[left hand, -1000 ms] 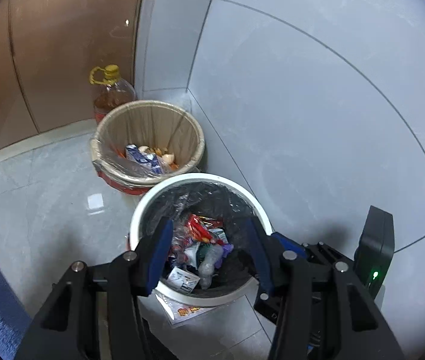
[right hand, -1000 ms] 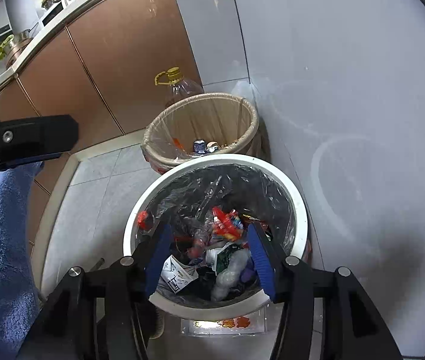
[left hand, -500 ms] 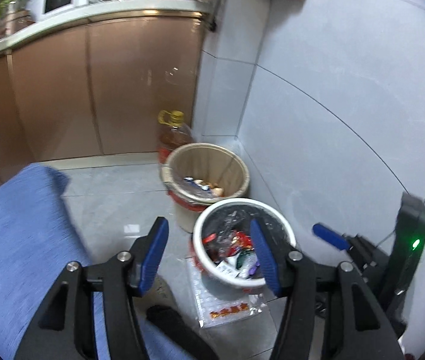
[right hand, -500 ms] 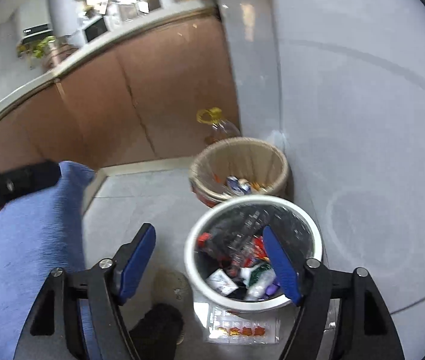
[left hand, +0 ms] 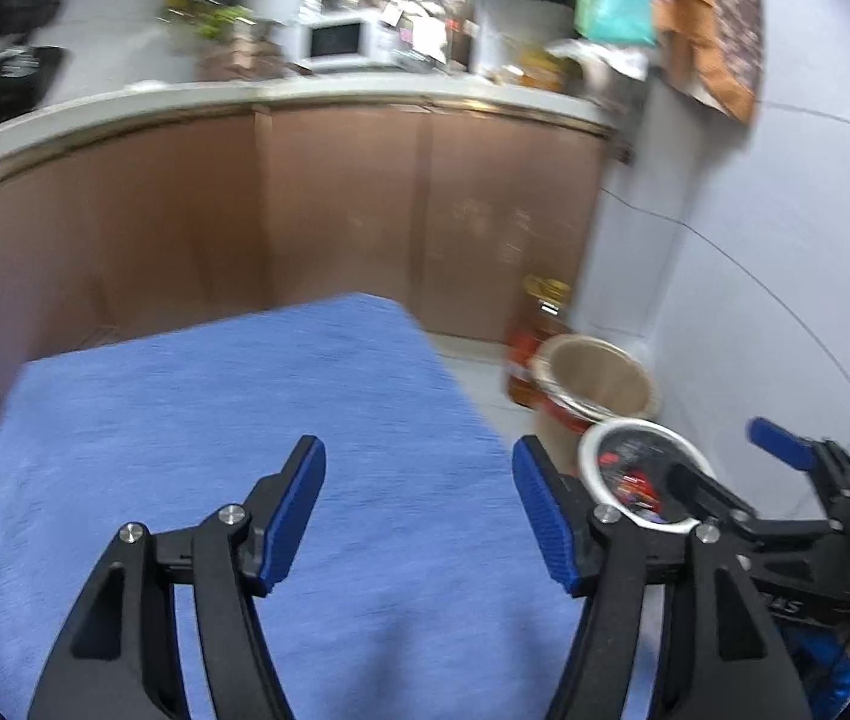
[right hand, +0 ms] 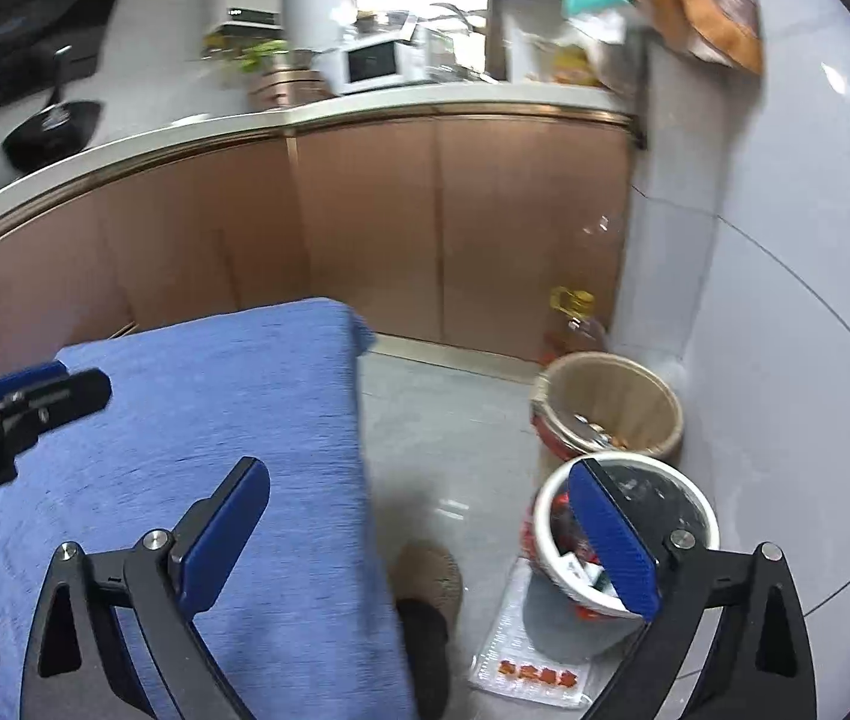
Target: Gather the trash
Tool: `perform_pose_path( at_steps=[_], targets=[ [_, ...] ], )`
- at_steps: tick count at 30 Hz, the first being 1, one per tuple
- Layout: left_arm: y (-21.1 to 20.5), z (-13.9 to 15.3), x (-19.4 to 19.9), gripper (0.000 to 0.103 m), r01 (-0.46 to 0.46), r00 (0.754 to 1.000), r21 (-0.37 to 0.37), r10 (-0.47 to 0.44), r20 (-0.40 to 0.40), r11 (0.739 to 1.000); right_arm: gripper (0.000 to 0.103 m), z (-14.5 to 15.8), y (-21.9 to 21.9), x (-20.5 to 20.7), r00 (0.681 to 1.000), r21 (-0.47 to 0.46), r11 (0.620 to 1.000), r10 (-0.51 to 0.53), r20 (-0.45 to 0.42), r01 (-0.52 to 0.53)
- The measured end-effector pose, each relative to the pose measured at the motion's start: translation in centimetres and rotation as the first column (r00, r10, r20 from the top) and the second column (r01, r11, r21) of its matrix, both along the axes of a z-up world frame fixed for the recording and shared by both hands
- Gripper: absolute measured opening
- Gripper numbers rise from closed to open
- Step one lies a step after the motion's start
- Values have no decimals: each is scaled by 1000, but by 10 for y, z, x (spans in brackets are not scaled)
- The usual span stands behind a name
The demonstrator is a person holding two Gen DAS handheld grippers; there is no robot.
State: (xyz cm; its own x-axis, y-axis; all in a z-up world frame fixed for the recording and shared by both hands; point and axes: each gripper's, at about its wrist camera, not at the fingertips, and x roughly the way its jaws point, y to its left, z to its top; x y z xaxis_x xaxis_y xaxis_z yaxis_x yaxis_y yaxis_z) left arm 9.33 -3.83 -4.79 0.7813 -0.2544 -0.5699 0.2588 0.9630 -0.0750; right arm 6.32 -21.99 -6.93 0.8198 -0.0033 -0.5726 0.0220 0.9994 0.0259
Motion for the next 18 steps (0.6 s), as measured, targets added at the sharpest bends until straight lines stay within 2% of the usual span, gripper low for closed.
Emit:
perform_pose_path(
  at_steps=[5, 10, 13, 18],
  targets=[
    [45, 3, -26, 65, -139, 987, 4, 138, 77, 990, 103, 11, 38, -13, 998, -58, 998, 39, 42, -37],
    [77, -3, -41, 65, -236, 967, 12, 233, 104, 972, 103, 14, 62, -20, 997, -101, 994, 52, 50, -47],
    [88, -8, -44, 65, -278, 956, 17, 275, 103, 960, 103, 12, 68, -23, 997, -110, 992, 65, 50, -59],
    [86, -13, -52, 65, -293, 952, 55, 286, 107, 955, 103, 8, 66, -26, 996, -96, 993, 70, 53, -65]
  ],
)
